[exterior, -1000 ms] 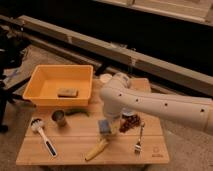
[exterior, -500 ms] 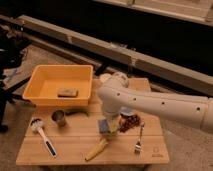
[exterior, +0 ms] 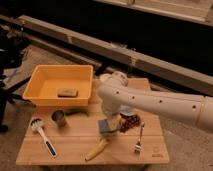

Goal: Place sponge in metal cup

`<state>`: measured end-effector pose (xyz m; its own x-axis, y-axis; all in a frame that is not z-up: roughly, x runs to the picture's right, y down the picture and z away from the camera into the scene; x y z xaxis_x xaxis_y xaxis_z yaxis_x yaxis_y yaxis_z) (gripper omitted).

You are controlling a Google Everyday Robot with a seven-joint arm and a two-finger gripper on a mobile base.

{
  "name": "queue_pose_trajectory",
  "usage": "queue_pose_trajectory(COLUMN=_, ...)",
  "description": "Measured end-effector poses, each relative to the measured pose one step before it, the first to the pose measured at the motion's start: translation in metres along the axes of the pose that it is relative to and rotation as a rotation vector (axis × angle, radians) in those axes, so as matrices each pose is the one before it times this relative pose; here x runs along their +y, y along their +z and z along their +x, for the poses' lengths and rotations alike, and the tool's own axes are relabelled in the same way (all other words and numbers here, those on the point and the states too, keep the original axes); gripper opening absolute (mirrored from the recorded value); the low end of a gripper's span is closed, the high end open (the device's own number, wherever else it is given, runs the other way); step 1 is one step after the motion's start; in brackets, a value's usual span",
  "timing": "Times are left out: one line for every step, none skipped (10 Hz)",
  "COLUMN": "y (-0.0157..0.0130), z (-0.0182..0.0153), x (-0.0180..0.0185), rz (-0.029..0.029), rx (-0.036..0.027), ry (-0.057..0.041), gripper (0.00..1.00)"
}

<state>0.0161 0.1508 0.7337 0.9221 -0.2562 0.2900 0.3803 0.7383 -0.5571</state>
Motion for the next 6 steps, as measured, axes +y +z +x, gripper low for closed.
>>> queue_pose_trajectory(y=0.00459, z=0.00313, x=0.00006, rz=-0.00775, rx=0.00625, ry=0.00652, gripper=0.65)
queue_pose_trajectory(y=0.00313, z=0.00062, x=-0.00018, rz=-0.00638, rx=0.00333, ry=0.00305, gripper=0.65)
queue_pose_trajectory(y=0.00358, z=0.00102, x=-0.00018, rz=-0.00622, rx=0.00588, ry=0.00329, gripper=0.65)
queue_pose_trajectory(y=0.00312, z=0.00122, x=0.00023, rz=-0.00465, rx=0.00406, ry=0.00488, gripper=0.65)
queue_pose_trajectory(y=0.00341, z=0.00169, x=0.00031, rz=-0.00374, rx=0.00558, ry=0.00478, gripper=0.65)
queue_pose_trajectory(y=0.00304, z=0.00081, x=0.00057, rz=-0.00469, rx=0.00369, ry=0.00390, gripper=0.65)
